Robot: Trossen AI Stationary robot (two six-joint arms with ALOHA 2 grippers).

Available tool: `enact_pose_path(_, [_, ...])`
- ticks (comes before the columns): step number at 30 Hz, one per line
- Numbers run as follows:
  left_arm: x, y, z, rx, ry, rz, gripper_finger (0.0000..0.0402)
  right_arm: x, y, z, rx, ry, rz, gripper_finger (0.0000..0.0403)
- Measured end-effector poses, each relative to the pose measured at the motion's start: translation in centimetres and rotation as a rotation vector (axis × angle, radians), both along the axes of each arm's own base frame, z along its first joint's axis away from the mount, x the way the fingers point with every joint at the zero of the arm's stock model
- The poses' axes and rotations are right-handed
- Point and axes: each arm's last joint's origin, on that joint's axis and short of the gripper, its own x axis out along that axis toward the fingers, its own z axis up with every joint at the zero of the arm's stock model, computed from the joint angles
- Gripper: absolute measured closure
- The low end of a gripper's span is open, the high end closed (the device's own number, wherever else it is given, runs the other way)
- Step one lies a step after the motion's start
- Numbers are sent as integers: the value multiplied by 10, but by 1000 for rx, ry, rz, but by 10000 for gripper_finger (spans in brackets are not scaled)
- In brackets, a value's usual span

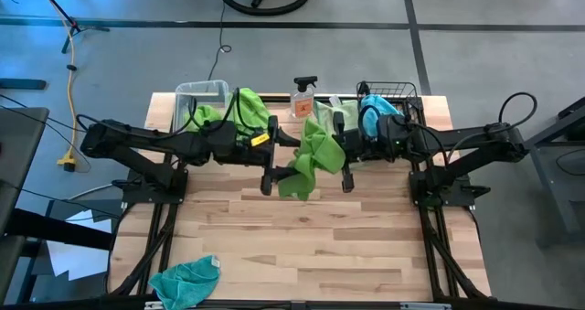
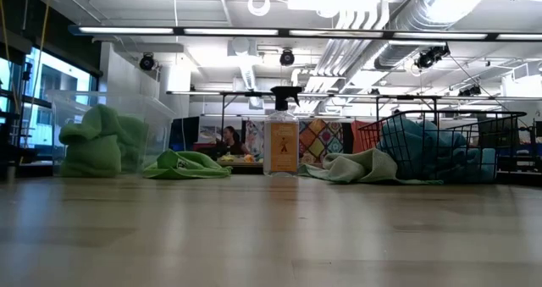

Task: Sort microfiber towel by color & place in baskets
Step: Put the green microfiber cloth into the bin

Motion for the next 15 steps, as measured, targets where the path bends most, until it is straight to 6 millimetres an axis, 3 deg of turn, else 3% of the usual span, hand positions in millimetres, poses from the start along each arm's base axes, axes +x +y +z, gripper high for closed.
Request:
enact_pose_path(5, [0,1,0,3,1,0,176,0,0,0,55,7,5,382])
enact_pose_path(12, [0,5,-2,4,21,-13,372,0,0,0,133,16,8,320])
enact_pose_path(15, [0,8,-3,-9,29,-18,381,0,0,0,153,19,2,285])
